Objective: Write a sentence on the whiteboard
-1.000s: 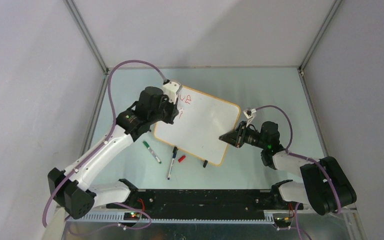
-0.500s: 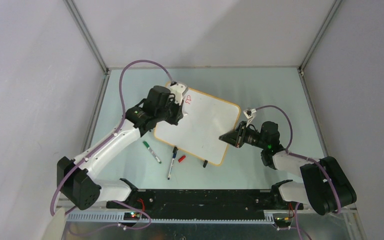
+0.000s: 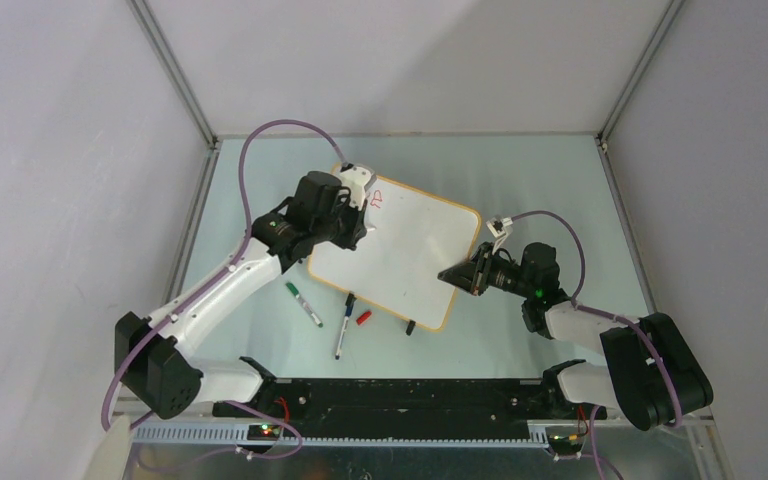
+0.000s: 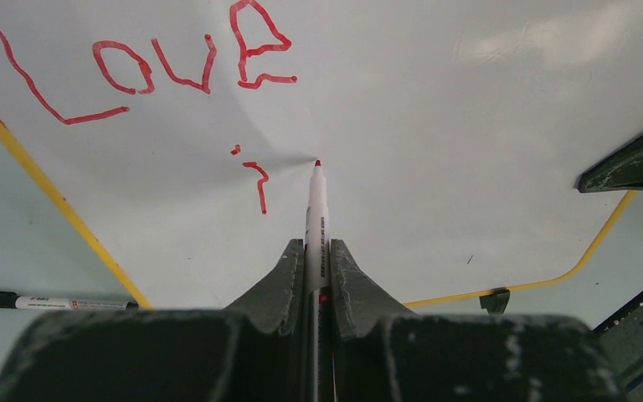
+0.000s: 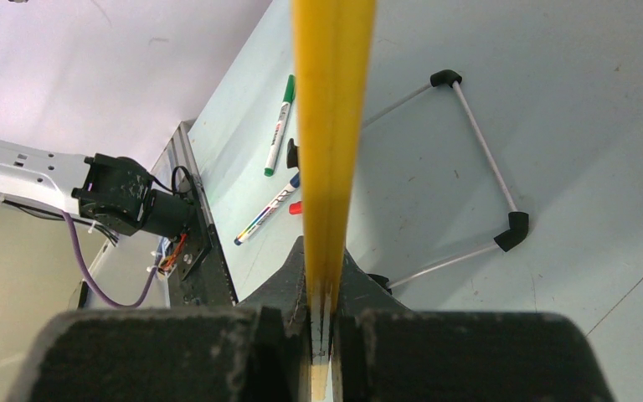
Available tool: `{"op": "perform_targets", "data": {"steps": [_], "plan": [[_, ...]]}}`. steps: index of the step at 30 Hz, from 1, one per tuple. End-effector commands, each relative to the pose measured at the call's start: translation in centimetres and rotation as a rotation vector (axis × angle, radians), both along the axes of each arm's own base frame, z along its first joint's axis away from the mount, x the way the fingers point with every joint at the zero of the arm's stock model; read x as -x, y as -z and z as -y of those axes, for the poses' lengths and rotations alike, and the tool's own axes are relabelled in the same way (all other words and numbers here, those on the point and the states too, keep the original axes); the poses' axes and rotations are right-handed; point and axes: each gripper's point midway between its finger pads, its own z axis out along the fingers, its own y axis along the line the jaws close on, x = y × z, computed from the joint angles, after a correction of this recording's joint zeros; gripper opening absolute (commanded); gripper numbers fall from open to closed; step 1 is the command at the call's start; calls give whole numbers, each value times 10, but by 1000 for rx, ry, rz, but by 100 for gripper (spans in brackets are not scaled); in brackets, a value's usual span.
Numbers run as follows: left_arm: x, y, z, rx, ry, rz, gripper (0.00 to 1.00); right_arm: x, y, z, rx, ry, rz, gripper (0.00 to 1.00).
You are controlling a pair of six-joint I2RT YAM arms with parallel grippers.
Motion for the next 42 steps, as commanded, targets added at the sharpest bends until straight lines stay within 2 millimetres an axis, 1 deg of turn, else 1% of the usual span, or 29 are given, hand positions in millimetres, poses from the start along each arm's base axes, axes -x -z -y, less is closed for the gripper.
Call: {"op": "perform_targets", "data": {"steps": [1, 11, 23, 30, 35, 42], "plan": [[-11, -21, 5, 48, -16, 40, 0, -13, -2, 6, 48, 42, 112, 0], [-16, -19, 1, 47, -45, 42, 0, -14, -3, 6, 46, 41, 113, 0], [-21, -23, -1, 67, -73, 82, 0, -14, -3, 5, 46, 40, 114, 0], [-24, -20, -10, 29, -113, 82, 0, -14, -3, 6, 47, 41, 112, 0], [-25, -17, -14, 6, -128, 77, 0, -13, -3, 5, 46, 40, 115, 0], [-21, -15, -13, 2, -105, 57, 0, -13, -4, 5, 46, 40, 114, 0]]}}
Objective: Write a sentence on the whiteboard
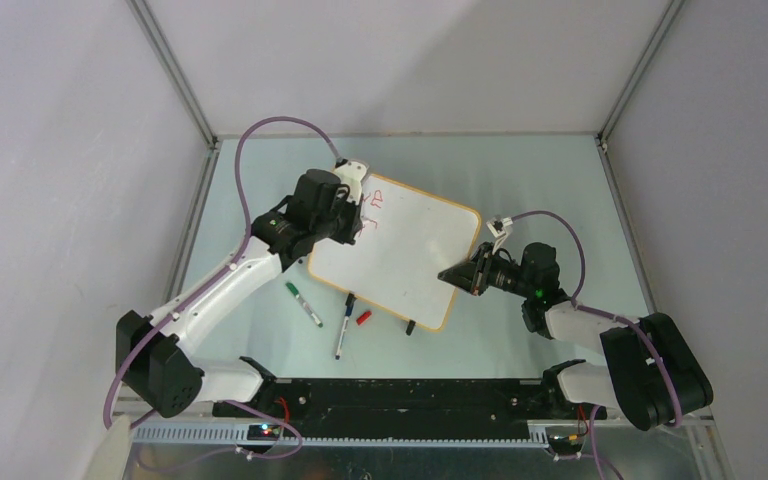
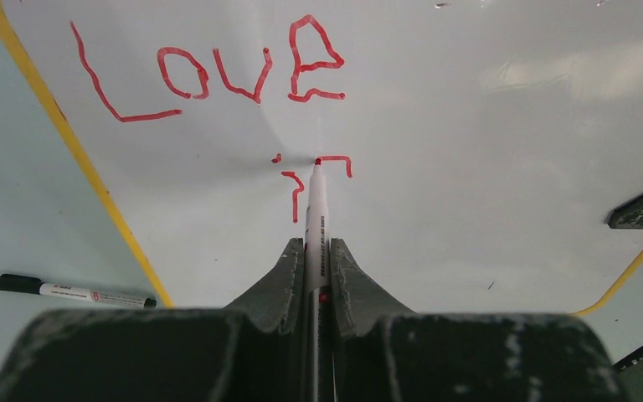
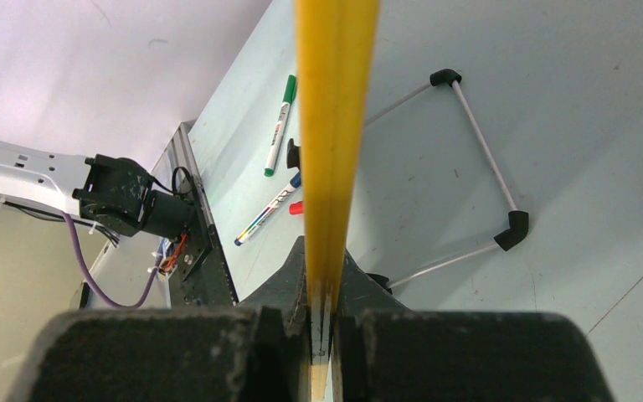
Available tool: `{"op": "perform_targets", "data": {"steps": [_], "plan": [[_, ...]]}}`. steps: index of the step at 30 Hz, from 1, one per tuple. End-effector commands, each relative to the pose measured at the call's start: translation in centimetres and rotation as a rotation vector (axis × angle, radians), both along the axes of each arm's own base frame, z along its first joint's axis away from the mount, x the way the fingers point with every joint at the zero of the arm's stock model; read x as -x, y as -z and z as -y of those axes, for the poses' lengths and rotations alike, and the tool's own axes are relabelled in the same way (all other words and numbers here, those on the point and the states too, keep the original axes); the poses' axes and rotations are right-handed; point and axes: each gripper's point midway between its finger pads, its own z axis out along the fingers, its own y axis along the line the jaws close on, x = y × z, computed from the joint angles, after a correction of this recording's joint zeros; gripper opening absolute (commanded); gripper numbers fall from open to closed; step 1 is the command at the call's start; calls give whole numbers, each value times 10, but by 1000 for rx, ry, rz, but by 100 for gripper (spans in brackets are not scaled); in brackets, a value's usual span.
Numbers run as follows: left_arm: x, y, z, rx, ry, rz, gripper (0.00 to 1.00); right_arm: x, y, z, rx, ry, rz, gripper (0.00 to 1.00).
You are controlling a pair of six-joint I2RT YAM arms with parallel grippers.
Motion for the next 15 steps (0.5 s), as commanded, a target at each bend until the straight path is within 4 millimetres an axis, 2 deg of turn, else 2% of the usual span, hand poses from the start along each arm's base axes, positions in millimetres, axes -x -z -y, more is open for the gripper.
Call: {"op": "perform_targets", "data": {"steps": [1, 15], "plan": [[-4, -13, -2, 8, -8, 24, 0, -13, -5, 5, 46, 39, 120, 0], [2, -11, 1, -3, 19, 9, 0, -13, -4, 5, 47, 38, 119, 0]]}}
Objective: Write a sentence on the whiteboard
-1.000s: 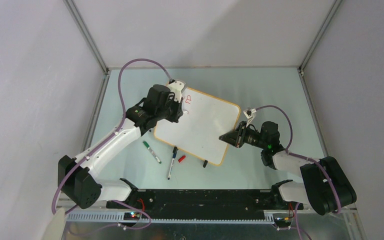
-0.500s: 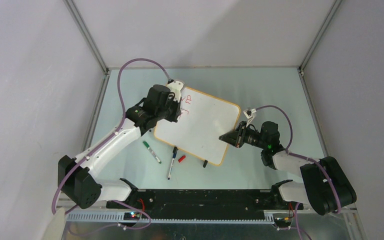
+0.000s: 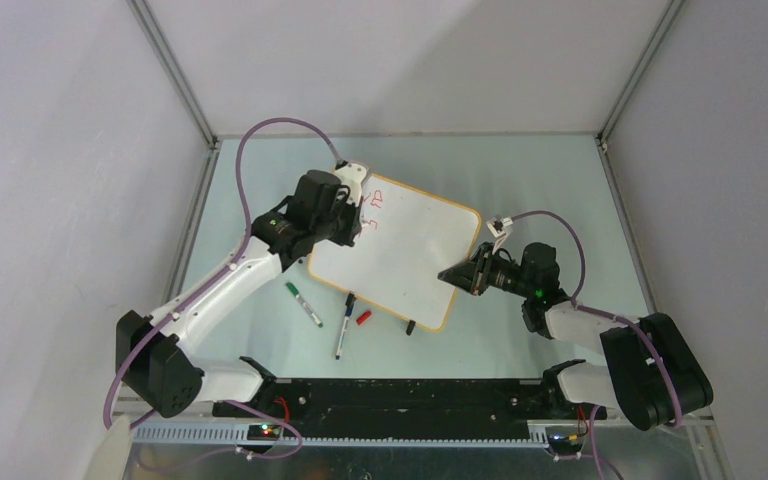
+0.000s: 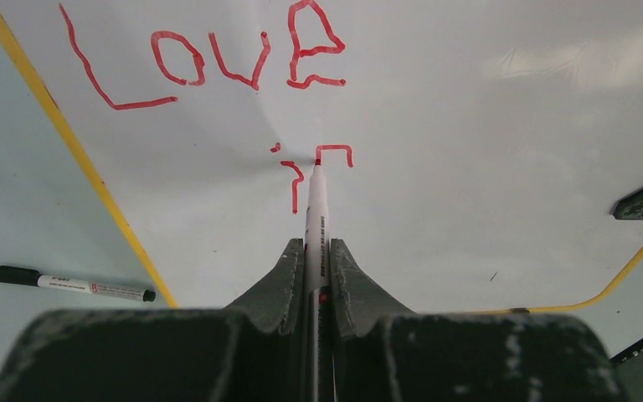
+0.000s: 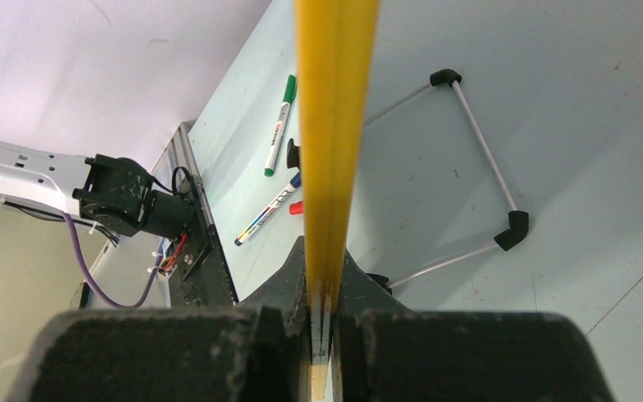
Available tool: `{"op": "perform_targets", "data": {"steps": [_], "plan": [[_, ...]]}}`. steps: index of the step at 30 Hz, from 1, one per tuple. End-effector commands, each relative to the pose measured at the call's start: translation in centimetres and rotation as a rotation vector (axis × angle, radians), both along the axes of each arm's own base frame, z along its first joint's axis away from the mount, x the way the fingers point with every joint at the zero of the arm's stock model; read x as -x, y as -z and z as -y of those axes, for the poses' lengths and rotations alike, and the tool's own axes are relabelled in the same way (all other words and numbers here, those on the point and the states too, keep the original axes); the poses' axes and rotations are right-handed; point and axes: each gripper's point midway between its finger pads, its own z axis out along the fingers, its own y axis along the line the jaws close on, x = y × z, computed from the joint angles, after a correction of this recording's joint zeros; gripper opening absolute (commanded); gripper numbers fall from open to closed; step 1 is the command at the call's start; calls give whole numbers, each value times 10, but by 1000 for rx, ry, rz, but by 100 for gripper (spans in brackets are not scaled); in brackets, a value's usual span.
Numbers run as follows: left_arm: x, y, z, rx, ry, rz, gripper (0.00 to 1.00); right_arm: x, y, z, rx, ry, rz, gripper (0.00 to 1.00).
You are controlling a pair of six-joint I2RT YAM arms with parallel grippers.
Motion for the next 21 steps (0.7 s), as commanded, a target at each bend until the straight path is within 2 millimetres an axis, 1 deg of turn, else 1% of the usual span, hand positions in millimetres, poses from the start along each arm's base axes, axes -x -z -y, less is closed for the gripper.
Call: {"op": "perform_targets", "data": {"steps": [1, 9, 21], "plan": [[-1, -14, 2, 6, 16, 26, 0, -13, -4, 5, 48, 38, 118, 0], [0, -12, 4, -2, 27, 18, 0, -13, -4, 6, 48, 39, 118, 0], [6, -12, 16, 34, 88, -4, 0, -13, -4, 6, 48, 39, 117, 0]]}}
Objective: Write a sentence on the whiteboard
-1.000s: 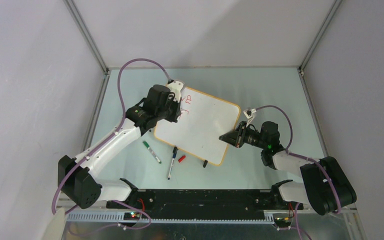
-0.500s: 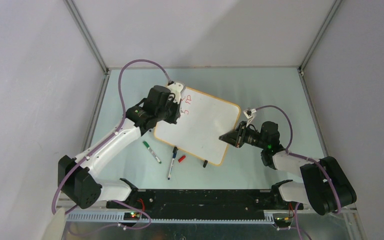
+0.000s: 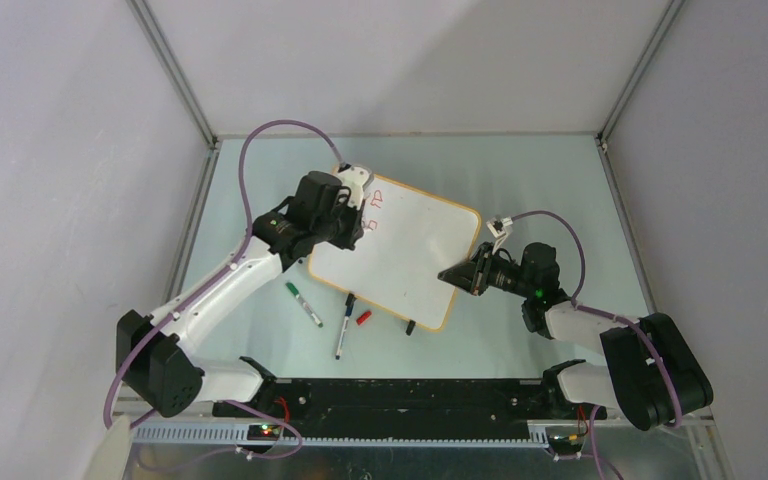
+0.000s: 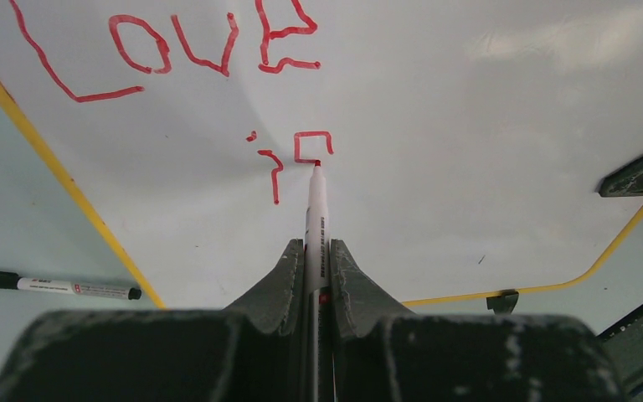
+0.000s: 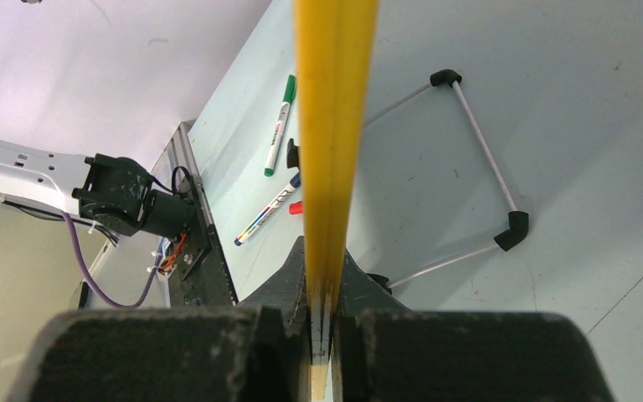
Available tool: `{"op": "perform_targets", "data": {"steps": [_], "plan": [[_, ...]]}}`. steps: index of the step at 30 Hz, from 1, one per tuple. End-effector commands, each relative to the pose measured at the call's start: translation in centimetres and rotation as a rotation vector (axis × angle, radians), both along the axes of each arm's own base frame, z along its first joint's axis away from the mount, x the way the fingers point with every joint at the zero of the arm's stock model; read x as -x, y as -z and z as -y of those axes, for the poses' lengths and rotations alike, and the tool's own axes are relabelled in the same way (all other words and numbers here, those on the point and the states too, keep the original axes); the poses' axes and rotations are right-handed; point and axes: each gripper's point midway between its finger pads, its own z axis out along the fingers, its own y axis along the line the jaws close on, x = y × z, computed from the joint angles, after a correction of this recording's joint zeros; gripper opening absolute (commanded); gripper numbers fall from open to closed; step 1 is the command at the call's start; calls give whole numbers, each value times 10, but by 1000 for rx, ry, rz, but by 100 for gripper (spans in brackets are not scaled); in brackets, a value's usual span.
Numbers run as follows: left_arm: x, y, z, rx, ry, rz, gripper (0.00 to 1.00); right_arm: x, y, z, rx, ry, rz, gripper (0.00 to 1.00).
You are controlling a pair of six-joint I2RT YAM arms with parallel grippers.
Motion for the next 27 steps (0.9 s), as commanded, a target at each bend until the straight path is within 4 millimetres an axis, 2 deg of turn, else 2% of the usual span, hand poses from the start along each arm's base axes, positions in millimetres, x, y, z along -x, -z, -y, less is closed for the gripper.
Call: {"op": "perform_targets", "data": {"steps": [1, 12, 27], "plan": [[-4, -17, 11, 33, 42, 32, 0, -13, -4, 6, 47, 40, 115, 0], [0, -11, 13, 12, 68, 5, 0, -13, -4, 6, 47, 40, 116, 0], [0, 3, 5, -68, 31, -37, 0, -13, -4, 6, 46, 39, 118, 0]]}}
